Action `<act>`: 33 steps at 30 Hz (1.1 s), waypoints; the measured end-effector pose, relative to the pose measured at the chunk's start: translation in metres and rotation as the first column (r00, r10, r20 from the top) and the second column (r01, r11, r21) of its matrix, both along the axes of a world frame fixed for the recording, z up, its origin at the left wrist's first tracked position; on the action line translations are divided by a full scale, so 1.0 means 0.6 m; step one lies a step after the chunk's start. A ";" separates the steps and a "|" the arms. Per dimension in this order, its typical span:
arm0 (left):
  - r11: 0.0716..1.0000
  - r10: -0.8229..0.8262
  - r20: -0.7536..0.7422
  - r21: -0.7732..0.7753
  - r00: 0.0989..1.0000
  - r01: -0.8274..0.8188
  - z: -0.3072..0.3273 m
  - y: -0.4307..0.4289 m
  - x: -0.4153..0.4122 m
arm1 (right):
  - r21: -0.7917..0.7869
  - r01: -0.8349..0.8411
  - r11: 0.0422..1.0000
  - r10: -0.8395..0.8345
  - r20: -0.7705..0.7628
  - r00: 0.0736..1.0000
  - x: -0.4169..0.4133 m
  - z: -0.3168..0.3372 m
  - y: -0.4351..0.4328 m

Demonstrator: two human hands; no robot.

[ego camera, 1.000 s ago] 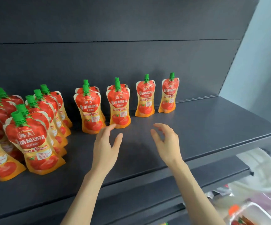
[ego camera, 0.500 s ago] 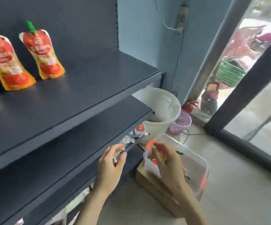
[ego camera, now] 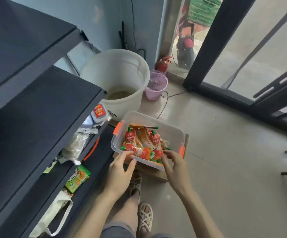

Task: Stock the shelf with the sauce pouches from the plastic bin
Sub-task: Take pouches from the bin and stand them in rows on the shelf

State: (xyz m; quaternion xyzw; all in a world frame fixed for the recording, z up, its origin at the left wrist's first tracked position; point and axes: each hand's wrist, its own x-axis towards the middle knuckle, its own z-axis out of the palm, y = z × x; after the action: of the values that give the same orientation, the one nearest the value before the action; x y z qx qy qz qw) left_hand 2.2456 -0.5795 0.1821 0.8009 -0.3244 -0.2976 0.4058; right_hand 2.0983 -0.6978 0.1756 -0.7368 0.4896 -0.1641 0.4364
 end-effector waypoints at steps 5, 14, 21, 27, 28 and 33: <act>0.992 -0.032 -0.115 0.117 0.993 0.046 -0.066 -0.090 0.044 | 0.131 0.122 0.984 -0.114 -0.067 0.991 0.036 -0.061 -0.074; 0.909 -0.085 -0.249 0.377 0.965 0.178 -0.283 -0.234 0.131 | 0.343 0.281 0.896 -0.219 -0.208 0.953 0.115 -0.257 -0.182; 0.667 -0.336 -0.114 0.672 0.935 0.322 -0.469 -0.263 0.170 | 0.438 0.346 0.830 -0.226 -0.304 0.926 0.131 -0.446 -0.215; 0.559 -0.502 -0.063 0.737 0.862 0.380 -0.576 -0.270 0.200 | 0.473 0.348 0.809 -0.206 -0.327 0.922 0.122 -0.590 -0.229; 0.569 -0.520 -0.044 0.727 0.853 0.384 -0.586 -0.272 0.204 | 0.471 0.347 0.811 -0.211 -0.318 0.924 0.121 -0.608 -0.230; 0.708 -0.441 -0.089 0.577 0.893 0.407 -0.606 -0.296 0.214 | 0.472 0.390 0.790 -0.222 -0.373 0.901 0.112 -0.675 -0.235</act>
State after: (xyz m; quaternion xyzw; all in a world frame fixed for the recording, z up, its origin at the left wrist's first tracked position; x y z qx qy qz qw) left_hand 2.3743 -0.7573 -0.1813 0.7976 -0.4040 -0.4448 0.0528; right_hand 2.1654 -0.8391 -0.2296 -0.5109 0.6897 0.0229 0.5126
